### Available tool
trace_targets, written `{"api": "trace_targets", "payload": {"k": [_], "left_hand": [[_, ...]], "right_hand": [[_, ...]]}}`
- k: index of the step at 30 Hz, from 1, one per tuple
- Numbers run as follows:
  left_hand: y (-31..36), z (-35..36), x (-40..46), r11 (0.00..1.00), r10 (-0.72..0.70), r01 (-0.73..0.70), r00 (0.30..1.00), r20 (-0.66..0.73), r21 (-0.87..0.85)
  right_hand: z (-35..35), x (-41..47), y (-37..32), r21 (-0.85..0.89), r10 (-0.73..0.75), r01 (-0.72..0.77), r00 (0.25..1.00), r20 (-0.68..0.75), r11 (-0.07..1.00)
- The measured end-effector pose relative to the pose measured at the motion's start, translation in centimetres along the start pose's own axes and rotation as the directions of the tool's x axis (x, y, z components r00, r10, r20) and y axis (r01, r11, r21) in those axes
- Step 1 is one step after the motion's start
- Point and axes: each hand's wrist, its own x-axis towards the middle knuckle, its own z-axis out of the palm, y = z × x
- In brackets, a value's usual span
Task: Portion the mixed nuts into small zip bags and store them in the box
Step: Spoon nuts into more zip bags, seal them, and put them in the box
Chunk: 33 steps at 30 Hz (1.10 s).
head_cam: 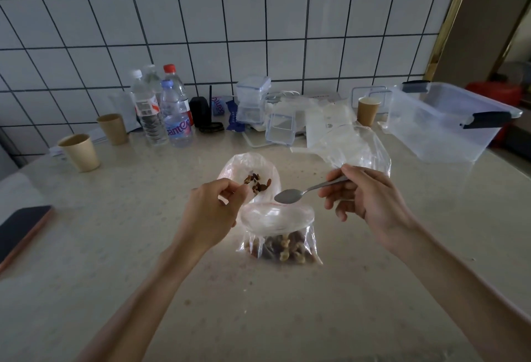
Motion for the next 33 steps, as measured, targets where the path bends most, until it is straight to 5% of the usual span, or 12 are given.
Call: {"api": "trace_targets", "payload": {"k": [7,12,22,28,33], "left_hand": [[-2.5,0.9,4.3,0.984,-0.015,0.064,0.961,-0.277,0.167],[-4.0,2.6,6.9,0.931,-0.268,0.277,0.961,-0.070,0.238],[-4.8,4.0,7.0,0.977,-0.184,0.185,0.983,-0.016,0.103],[-5.7,4.1,7.1,0.959,-0.080,0.102,0.992,-0.092,0.264],[-5.5,4.1,7.0,0.972,-0.116,0.129,0.990,-0.081,0.197]], "right_hand": [[2.5,3.6,0.4,-0.069,0.073,-0.073,0.997,-0.008,0.995],[4.2,6.2,1.1,-0.256,0.012,-0.013,1.000,-0.005,0.967],[4.8,7.7,4.1,-0.449,-0.049,0.009,0.996,-0.078,0.894],[5.1,7.8,4.7,-0.442,-0.074,0.020,0.992,-0.105,0.897],[5.0,8.3,4.9,-0.130,0.204,-0.221,0.969,-0.136,0.966]]}}
